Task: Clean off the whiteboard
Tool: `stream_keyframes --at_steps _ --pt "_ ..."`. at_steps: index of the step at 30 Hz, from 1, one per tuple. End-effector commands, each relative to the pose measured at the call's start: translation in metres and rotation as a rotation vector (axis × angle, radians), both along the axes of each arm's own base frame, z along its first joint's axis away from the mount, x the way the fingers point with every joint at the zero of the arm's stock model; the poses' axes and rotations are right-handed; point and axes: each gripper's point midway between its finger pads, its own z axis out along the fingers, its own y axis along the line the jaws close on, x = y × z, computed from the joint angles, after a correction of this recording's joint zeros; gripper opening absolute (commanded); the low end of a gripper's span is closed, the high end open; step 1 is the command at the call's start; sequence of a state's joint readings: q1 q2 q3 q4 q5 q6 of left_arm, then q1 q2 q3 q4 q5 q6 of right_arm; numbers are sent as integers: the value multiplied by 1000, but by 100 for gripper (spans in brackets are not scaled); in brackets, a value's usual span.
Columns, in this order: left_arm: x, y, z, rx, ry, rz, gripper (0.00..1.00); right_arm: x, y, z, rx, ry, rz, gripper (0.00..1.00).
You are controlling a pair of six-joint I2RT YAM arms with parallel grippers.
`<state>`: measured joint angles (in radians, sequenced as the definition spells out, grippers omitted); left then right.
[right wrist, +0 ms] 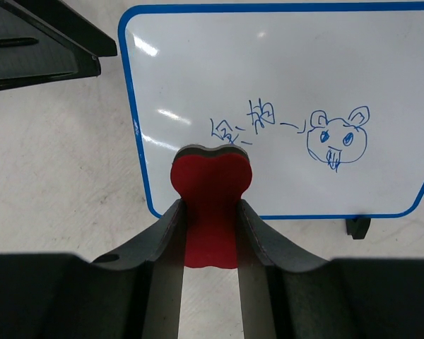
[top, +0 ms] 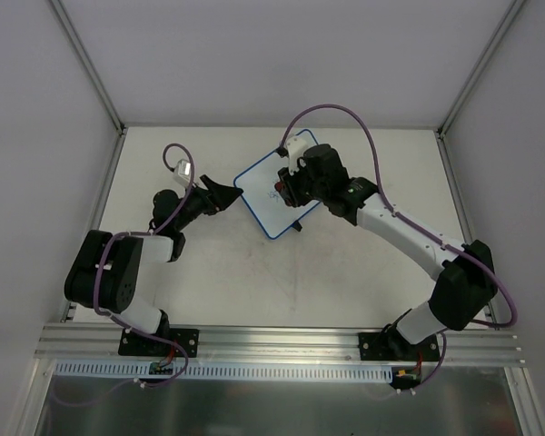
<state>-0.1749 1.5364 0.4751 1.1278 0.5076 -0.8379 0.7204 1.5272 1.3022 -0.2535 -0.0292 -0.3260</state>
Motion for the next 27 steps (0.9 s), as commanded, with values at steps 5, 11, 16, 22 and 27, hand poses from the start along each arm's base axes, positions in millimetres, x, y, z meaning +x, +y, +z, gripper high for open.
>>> stream_keyframes --at_steps 5,11,16,22,27 --pt "21 -16 38 -78 -156 -44 64 19 9 12 92 -12 36 0" --pt "26 -30 32 -57 -157 -59 55 20 12 5 113 -16 35 0" --pt "28 -36 27 -39 -144 -66 50 24 16 2 123 -25 40 0" --pt "26 -34 19 -41 -126 -51 49 27 18 0 119 -31 40 0" --pt "21 -35 12 -59 -126 -38 47 27 18 -3 123 -34 43 0"
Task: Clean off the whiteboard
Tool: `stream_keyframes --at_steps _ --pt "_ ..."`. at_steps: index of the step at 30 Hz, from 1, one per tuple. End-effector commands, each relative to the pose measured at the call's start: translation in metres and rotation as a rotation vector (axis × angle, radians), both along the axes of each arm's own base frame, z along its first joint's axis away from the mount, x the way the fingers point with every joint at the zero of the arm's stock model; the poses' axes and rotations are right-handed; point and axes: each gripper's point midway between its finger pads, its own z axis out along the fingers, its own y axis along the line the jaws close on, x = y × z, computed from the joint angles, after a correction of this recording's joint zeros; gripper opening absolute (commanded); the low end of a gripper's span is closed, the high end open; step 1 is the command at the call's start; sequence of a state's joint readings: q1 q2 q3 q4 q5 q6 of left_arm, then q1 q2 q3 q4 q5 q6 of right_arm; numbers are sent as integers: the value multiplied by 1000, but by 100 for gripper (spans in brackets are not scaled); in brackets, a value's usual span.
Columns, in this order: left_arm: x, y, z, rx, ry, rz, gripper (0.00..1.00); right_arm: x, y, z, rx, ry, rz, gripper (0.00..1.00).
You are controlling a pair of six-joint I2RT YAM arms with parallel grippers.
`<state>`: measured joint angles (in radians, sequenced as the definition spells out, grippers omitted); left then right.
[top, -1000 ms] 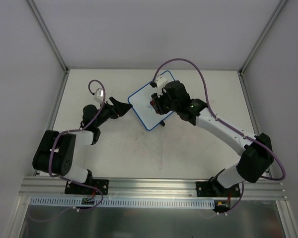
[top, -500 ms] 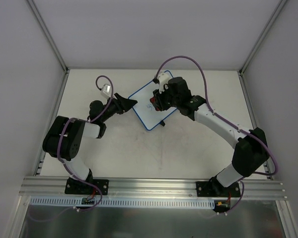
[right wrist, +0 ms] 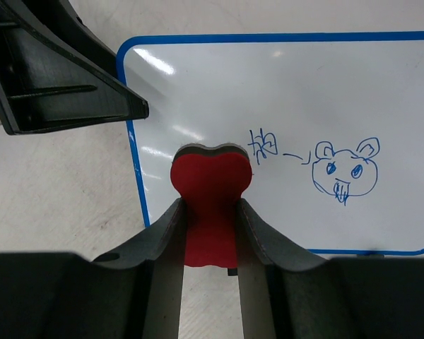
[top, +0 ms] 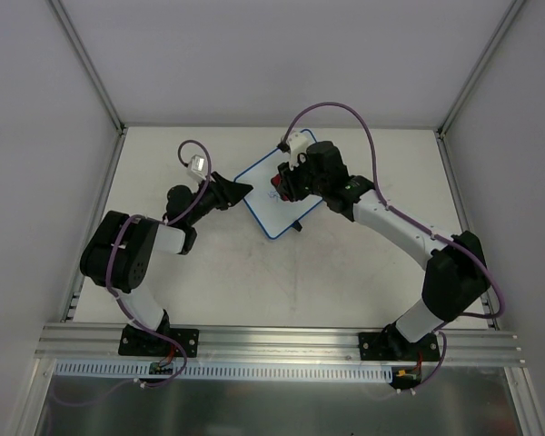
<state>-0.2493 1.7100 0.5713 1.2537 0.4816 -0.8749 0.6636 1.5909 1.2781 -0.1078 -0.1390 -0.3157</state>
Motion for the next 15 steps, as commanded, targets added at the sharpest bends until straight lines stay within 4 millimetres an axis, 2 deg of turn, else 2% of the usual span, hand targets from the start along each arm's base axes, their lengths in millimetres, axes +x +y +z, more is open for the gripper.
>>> stream_keyframes --at_steps 1,3,5,15 --pt "-1 -5 18 -25 -117 -3 45 5 7 9 39 -39 8 0" --pt "1 -7 15 -8 -104 -3 42 6 7 6 35 -37 6 0" --pt "1 -9 15 -7 -108 -6 33 7 7 4 30 -36 7 0" --pt "-2 -7 12 -4 -104 10 29 7 9 -16 25 -8 15 0"
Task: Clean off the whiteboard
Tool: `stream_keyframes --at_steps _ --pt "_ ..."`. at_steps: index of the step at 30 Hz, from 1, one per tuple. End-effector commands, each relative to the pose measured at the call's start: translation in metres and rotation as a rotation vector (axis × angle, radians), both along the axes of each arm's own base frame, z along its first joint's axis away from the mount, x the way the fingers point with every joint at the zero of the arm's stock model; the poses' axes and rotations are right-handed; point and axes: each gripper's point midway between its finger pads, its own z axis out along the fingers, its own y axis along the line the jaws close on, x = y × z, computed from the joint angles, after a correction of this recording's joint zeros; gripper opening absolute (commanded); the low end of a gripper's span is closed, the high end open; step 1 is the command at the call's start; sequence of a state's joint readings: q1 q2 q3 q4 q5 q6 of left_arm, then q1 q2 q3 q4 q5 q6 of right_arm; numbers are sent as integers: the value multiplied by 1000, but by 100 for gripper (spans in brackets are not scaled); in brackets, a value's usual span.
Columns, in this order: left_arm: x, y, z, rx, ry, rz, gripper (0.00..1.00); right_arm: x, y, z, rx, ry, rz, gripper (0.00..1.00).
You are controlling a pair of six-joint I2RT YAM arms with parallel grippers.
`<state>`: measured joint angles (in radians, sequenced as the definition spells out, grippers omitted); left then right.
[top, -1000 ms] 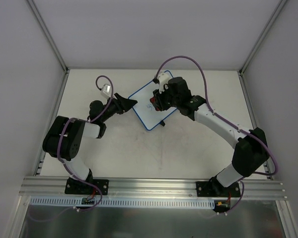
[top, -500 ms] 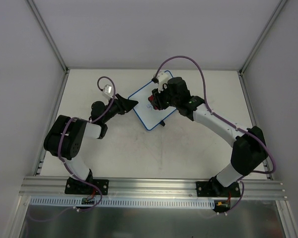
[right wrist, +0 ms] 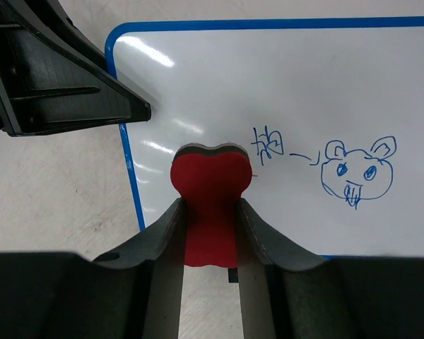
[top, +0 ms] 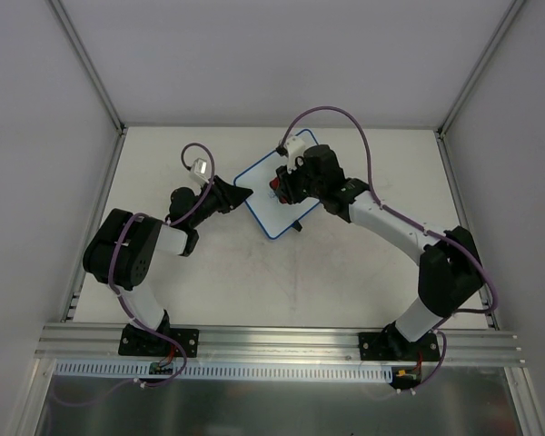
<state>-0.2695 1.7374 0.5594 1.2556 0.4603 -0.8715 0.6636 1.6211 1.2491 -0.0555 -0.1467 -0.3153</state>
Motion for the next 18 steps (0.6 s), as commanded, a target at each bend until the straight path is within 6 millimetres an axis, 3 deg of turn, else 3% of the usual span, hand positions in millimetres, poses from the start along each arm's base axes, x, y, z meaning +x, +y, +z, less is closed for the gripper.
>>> stream_keyframes --at_steps 1,10,18 --pt "1 -2 27 -16 -138 8 27 4 5 -1 26 -16 8 0" --pt "2 -4 24 -11 -137 -7 13 14 12 -14 29 -36 13 0" --pt "3 -4 18 -13 -118 -8 8 22 21 -21 20 -32 34 0"
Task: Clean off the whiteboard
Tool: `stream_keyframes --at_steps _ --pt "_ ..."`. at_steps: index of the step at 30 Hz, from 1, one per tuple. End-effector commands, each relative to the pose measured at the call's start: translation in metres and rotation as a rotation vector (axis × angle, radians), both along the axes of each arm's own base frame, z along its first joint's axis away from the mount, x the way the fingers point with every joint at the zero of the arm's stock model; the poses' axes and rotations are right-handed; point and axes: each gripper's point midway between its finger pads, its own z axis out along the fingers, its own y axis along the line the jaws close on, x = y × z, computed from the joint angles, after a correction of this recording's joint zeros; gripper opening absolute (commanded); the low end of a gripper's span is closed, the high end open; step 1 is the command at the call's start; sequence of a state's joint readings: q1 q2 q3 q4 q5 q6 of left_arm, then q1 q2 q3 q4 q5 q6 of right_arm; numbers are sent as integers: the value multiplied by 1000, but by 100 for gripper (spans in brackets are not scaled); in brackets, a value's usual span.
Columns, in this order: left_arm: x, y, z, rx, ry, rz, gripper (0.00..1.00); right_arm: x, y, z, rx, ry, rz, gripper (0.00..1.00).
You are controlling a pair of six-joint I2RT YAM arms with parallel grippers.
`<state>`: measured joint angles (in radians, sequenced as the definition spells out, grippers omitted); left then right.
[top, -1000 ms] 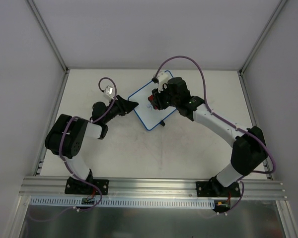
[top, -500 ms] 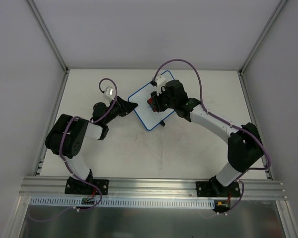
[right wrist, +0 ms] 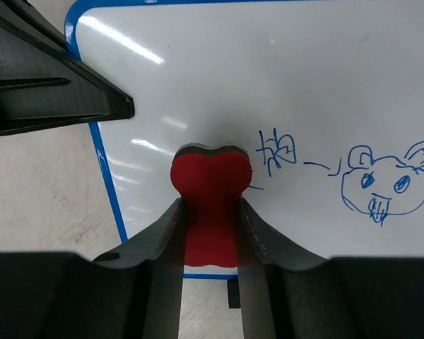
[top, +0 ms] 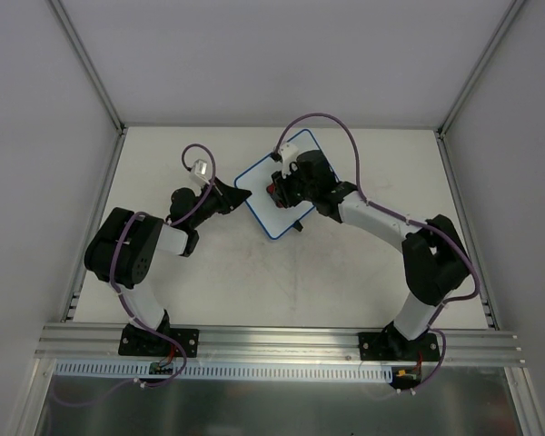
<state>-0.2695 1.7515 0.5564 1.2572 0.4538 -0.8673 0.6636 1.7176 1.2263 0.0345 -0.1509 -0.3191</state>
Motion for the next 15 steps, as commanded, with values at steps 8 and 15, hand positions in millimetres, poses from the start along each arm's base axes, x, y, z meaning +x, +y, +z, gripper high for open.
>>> stream_keyframes --at_steps 8,15 --pt "2 -8 18 -29 -117 -31 0 21 20 14 32 -65 47 0" --pt "1 -7 15 -21 -123 -31 0 35 29 17 32 -84 42 0"
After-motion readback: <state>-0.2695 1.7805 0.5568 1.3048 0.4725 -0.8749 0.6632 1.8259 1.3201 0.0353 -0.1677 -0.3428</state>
